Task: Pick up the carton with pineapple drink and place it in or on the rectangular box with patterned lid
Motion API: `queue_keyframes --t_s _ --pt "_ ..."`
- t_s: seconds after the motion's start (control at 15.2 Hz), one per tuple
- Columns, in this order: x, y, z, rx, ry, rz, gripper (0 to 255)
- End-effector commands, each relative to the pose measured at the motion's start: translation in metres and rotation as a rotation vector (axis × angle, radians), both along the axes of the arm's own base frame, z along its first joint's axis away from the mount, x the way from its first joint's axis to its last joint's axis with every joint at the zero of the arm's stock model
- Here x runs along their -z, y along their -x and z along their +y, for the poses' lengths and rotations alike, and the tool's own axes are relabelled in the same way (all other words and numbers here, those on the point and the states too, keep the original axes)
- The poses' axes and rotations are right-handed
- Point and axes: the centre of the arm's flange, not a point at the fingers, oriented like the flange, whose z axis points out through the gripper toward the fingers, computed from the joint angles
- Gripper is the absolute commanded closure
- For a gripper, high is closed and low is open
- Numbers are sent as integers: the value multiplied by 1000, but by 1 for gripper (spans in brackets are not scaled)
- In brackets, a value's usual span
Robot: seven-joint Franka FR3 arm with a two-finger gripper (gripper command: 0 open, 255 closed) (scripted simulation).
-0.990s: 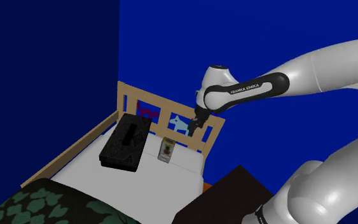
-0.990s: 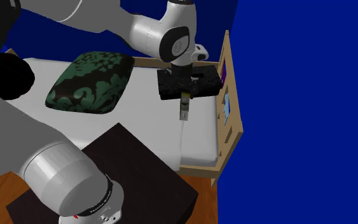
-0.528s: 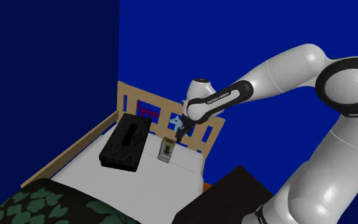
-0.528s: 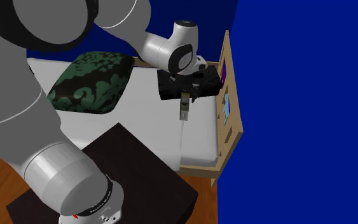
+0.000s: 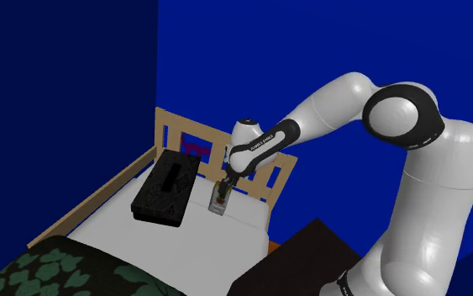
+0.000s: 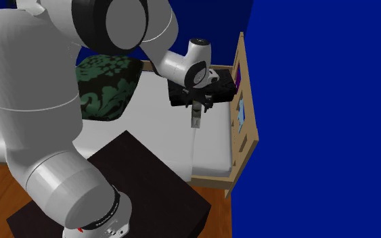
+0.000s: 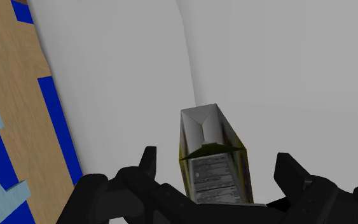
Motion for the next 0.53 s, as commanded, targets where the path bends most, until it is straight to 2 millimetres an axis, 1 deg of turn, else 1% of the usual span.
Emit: queue_keyframes --t_s 0.0,0.26,0.46 --pt "11 -1 -1 -1 0 0 0" --pt "30 0 -1 -1 0 0 0" --pt "30 0 -1 -1 0 0 0"
